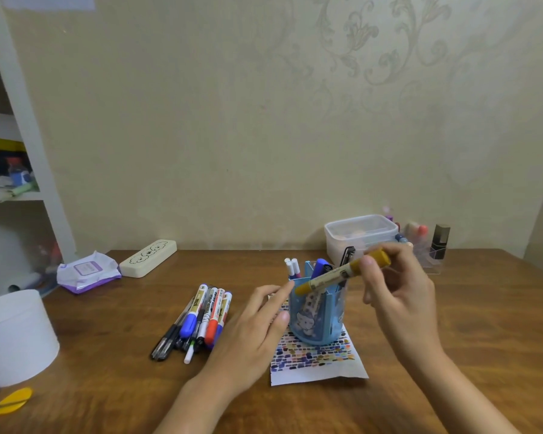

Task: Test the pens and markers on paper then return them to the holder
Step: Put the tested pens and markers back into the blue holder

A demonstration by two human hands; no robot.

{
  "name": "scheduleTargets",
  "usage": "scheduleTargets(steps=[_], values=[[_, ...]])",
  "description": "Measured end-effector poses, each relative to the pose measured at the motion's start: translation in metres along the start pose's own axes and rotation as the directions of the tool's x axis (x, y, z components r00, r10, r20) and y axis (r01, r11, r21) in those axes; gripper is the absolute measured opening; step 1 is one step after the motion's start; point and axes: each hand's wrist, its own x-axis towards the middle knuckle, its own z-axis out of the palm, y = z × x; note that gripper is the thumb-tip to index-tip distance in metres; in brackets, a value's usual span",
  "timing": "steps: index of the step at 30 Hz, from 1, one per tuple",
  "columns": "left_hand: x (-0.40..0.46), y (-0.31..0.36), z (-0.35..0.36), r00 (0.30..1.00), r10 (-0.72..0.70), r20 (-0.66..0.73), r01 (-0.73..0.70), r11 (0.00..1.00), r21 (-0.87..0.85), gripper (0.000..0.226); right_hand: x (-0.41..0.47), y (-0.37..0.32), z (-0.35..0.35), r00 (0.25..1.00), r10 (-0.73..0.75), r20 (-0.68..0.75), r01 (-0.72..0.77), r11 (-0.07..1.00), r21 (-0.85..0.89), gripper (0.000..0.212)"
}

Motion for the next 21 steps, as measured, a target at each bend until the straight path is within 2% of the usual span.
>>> scheduleTargets(steps=[6,9,13,18,21], values=[[-0.001,0.000,-0.001,1.000,0.016,-0.009,-0.016,1.000,-0.005,0.042,0.007,0.001,-0.007,0.999,0.001,-0.050,-0.002,1.000,-0.019,0.008],[-0.001,-0.001,0.000,1.000,0.024,-0.019,-0.024,1.000,-0.004,0.037,0.007,0.006,-0.006,0.999,0.009,-0.043,-0.012,0.996,-0.086,0.027],[-0.001,-0.001,0.001,0.999,0.038,0.011,-0.038,0.999,0.003,0.040,0.008,0.007,-0.005,1.000,0.008,-0.018,-0.011,0.986,-0.168,0.036],[-0.002,0.000,0.001,0.999,0.032,0.041,-0.032,0.999,-0.012,0.044,0.014,0.009,-0.007,0.999,-0.043,-0.033,0.037,0.983,-0.181,0.035],[-0.001,0.000,0.002,0.998,0.038,0.045,-0.038,0.999,0.005,0.047,0.016,0.016,-0.005,0.999,-0.039,-0.009,0.036,0.977,-0.211,0.025]])
